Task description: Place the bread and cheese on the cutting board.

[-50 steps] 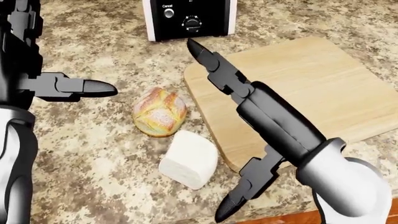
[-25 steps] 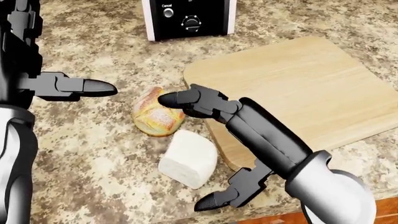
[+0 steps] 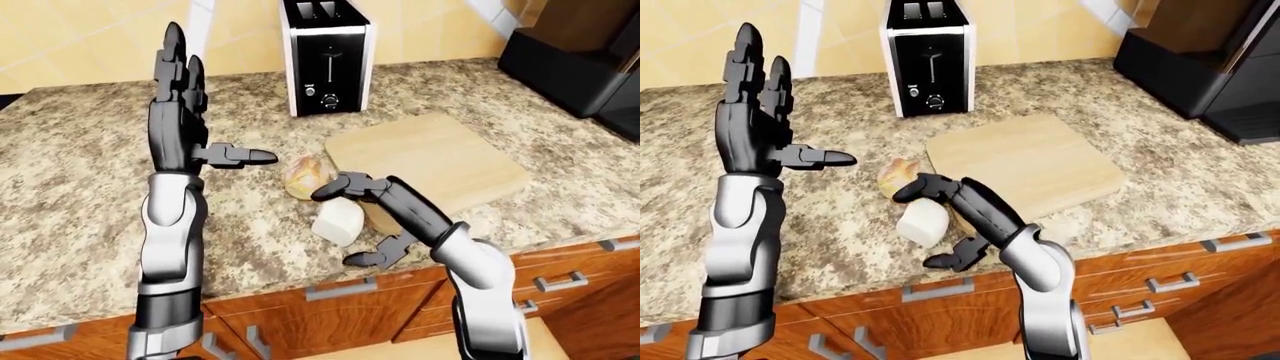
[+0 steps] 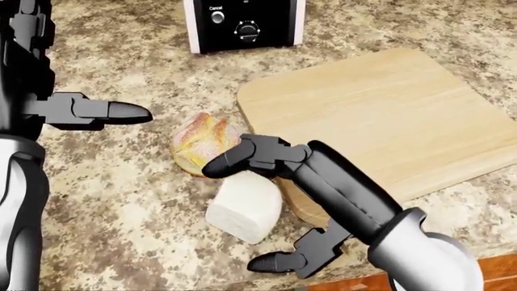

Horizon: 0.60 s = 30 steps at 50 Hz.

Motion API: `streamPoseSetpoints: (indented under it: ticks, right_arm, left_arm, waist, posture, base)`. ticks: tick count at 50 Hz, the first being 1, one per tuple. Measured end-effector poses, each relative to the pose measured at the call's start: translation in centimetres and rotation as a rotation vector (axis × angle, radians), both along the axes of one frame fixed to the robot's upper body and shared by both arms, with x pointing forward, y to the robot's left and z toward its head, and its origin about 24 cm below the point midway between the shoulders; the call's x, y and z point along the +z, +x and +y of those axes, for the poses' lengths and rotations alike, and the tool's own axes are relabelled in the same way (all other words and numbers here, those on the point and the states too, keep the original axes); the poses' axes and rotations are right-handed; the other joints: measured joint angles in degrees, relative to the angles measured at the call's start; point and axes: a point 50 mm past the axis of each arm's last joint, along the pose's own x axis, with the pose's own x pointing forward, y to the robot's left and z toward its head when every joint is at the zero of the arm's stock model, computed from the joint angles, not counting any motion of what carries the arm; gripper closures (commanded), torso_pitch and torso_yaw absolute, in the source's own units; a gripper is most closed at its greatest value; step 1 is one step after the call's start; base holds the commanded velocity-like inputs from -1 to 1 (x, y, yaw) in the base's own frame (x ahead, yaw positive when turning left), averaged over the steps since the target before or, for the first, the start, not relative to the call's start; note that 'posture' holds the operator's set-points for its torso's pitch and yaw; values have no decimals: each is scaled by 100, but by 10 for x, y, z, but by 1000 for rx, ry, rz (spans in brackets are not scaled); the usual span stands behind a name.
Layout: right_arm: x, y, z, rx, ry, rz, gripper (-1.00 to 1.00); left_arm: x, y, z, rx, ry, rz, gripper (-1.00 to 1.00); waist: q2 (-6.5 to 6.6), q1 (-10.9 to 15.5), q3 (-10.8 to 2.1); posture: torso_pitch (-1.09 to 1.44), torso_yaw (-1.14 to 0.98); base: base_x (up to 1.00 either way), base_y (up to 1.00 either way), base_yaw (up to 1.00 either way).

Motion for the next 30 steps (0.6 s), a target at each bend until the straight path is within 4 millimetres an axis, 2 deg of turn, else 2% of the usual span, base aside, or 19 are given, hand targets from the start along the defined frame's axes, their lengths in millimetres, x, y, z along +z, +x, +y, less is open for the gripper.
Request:
streamPoseSetpoints:
  ticks: [19,30]
  right_arm:
    - [6,3,0,-13,-2,-27,56]
    - [44,6,-9,-39,9,-104,58]
  left_arm:
    - [0,0,-1,-1,1,-2,-100]
    - [0,-1,-2,0,4,-3,-100]
  waist:
    - [13,24,1]
    - [19,25,14]
  posture:
    - [0,0]
    - [0,0]
  base:
    - [0,0,0]
    - [0,0,0]
